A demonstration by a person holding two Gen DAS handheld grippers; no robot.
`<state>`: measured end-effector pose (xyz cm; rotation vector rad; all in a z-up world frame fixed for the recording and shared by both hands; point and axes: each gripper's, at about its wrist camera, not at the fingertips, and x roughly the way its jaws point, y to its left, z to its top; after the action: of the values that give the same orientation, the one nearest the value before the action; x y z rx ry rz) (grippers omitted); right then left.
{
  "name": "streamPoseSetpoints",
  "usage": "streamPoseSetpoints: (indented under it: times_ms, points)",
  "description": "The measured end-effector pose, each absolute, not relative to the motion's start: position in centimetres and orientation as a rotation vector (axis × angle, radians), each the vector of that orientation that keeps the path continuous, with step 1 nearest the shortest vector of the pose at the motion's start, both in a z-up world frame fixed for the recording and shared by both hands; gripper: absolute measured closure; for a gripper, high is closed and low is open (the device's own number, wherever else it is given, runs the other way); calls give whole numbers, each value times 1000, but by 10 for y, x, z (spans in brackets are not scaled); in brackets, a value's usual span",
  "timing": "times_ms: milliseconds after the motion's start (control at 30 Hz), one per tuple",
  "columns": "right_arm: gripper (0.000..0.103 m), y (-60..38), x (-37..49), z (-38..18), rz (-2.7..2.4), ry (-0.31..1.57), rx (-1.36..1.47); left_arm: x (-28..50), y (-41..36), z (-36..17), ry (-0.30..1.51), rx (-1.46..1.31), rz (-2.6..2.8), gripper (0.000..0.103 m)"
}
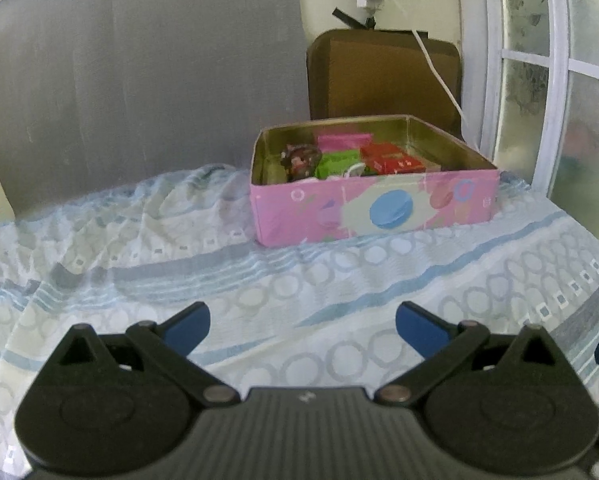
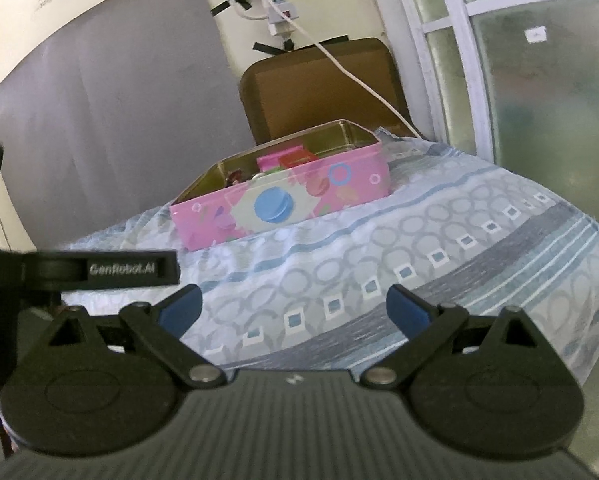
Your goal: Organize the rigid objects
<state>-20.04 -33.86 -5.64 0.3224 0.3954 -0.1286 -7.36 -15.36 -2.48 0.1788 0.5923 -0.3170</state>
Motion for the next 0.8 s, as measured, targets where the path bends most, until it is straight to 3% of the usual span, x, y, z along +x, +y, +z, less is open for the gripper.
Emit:
streamPoseSetpoints:
  times_ms: [800]
  points:
    - [3,-330,-197,-56,-116,392,278,-74,-147,-21,506,189,-268,0]
